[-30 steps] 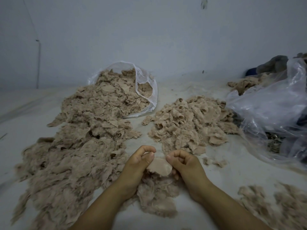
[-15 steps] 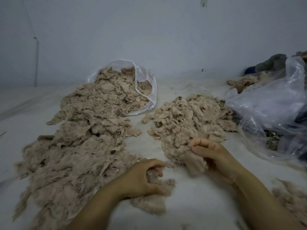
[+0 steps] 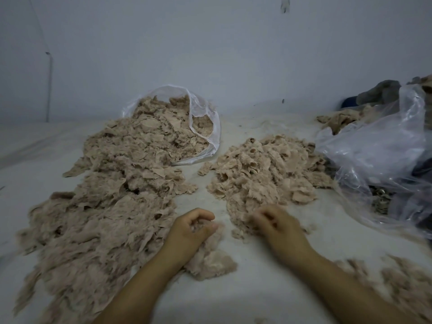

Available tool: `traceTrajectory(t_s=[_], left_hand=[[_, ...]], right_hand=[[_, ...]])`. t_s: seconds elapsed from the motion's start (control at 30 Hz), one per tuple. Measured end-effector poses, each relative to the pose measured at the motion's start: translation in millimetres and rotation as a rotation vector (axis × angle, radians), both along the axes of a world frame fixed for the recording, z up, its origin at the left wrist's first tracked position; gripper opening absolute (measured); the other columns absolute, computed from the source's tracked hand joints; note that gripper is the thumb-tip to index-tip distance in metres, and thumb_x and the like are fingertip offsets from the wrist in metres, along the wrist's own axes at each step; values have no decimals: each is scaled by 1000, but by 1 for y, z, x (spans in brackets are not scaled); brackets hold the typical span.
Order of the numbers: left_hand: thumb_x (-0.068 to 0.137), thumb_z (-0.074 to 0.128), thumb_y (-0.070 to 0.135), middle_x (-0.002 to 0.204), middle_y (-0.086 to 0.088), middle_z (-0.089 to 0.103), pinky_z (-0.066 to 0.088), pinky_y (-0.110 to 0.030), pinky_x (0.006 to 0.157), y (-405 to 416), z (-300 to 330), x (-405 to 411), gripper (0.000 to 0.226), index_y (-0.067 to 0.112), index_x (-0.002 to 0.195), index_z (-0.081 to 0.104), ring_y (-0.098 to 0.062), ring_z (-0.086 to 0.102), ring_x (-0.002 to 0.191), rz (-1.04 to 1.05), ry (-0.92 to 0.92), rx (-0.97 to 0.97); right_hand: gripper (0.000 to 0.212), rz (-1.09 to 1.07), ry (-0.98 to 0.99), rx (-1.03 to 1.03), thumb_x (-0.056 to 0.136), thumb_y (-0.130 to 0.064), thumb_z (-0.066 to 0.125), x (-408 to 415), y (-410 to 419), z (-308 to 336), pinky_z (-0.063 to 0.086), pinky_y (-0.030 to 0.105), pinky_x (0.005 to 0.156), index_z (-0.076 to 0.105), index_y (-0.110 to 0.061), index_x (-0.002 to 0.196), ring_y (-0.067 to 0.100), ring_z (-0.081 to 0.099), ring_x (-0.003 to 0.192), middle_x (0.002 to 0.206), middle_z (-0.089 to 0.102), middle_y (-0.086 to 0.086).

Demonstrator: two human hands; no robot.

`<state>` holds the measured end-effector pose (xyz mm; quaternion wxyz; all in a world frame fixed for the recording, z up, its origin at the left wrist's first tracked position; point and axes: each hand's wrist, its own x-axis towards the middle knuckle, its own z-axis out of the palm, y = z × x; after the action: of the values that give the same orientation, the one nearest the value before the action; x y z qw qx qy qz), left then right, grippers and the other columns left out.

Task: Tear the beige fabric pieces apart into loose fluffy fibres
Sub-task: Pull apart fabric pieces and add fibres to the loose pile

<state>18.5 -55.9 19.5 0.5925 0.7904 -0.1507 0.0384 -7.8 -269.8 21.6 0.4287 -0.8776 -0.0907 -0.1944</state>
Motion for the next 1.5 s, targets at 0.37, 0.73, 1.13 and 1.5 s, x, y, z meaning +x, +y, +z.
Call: traceTrajectory(t_s=[0.37, 0.73, 1.13, 1.5], left_hand=[[82, 71, 11, 67, 17, 62, 41, -7, 57, -1, -6, -1, 17, 26, 77, 66, 9, 55, 60, -51, 36, 68], [83, 69, 8, 78, 6, 61, 44, -11, 54, -3, 0, -3, 12, 19, 85, 65, 3, 54, 56, -55, 50, 22], [73, 75, 4, 78, 4, 64, 50, -16, 65, -3, 5, -9, 22, 11, 92, 66, -4, 63, 72, -127, 160, -261], [81, 52, -14, 72, 1, 67, 46, -21, 60, 3, 9, -4, 32, 9, 99, 63, -16, 59, 67, -90, 333, -260]], right_hand=[[35, 459, -80, -571, 99, -49, 41, -60, -34, -18, 26, 21, 114, 64, -32, 119, -12, 43, 125, 131, 57, -20], [44, -57, 39, -150, 83, -60, 42, -51, -55, 7, 44, 15, 61, 66, -29, 62, 1, 61, 59, 59, 63, -16], [43, 302, 487, 297, 69, -59, 62, -22, 5, 21, 46, 20, 55, 71, -18, 76, 7, 59, 61, 71, 68, -7], [10, 224, 372, 928, 90, -2, 56, -2, 38, 1, 55, 27, 57, 58, -6, 81, 15, 60, 55, 65, 65, 7]])
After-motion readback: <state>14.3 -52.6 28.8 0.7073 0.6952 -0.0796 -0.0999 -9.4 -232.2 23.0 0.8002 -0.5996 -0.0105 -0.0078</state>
